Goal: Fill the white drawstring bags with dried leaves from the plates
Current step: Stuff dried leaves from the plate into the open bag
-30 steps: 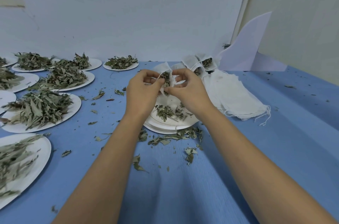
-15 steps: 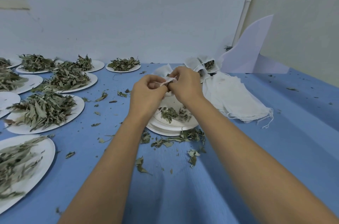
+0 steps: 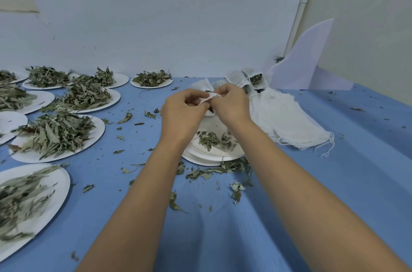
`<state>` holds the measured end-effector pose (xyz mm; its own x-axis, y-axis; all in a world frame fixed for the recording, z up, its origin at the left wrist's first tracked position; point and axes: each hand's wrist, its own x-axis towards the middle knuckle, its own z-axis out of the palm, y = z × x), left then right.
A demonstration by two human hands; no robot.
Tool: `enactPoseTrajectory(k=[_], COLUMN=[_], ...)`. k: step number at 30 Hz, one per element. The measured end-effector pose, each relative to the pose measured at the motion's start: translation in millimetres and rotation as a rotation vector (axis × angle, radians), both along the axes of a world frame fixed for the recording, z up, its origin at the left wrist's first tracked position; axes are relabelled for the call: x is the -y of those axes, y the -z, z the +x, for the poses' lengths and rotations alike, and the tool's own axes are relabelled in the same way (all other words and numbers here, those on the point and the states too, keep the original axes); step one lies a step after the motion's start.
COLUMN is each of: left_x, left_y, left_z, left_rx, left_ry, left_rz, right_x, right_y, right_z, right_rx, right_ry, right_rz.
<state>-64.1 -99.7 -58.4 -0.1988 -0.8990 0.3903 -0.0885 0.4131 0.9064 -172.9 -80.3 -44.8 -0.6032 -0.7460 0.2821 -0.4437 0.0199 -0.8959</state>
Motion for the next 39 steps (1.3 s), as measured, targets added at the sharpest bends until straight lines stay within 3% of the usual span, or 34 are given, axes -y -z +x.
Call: enactPoseTrajectory(k=[2,6,9,11,13,16,21,26,29,31,34,39], left_x=[1.7,8.3,10.1,10.4,10.8,9.3,9.4,12.2,13.4,13.6,11.2,8.6], left_y=[1.2,3.9,6.0,6.6,8.4,12.5,18.6,22.4,25.0,27.1,26.9,25.4], left_z=[0.4,4.2,3.9,3.0,1.9,0.5,-2.2,-1.1,-1.8,-4.0,-7.6,-7.6], left_rx=[0.014,0.018,-0.032,-0.069,-0.082,-0.085,-0.161,-0.234,-0.26,-0.291,-0.357,-0.456], left_ry=[-0.024,-0.181,-0.218,-0.207,-0.197,-0.202,-0.191,-0.217,-0.239,-0.23,-0.199,-0.144], left_rz=[0.012,0.018,0.055,0.091,0.107,0.116,0.152,0.152,0.174,0.209,0.26,0.359], right_x=[-1.5,-18.0,-34.3,-40.9,-44.1,-40.4,-31.2,-28.8,-33.6,-35.2,-35.0,-24.5], right_y=[-3.5,-11.1,-16.6,-20.7,-22.1,-15.1,-4.6,2.5,8.4,17.7,32.3,32.7], right_z=[0.4,-9.2,-23.6,-25.1,-20.7,-15.9,-6.2,-0.9,-9.3,-17.5,-22.0,-18.2], right_rx=[-0.016,0.167,-0.153,-0.412,-0.538,-0.641,-0.531,-0.181,-0.439,-0.555,-0.382,-0.099], right_ry=[-0.025,-0.266,-0.152,-0.104,-0.125,-0.145,-0.206,-0.271,-0.04,0.072,0.074,0.006], right_rz=[0.004,0.007,0.209,0.478,0.731,0.888,0.788,0.48,0.295,0.283,0.35,0.225])
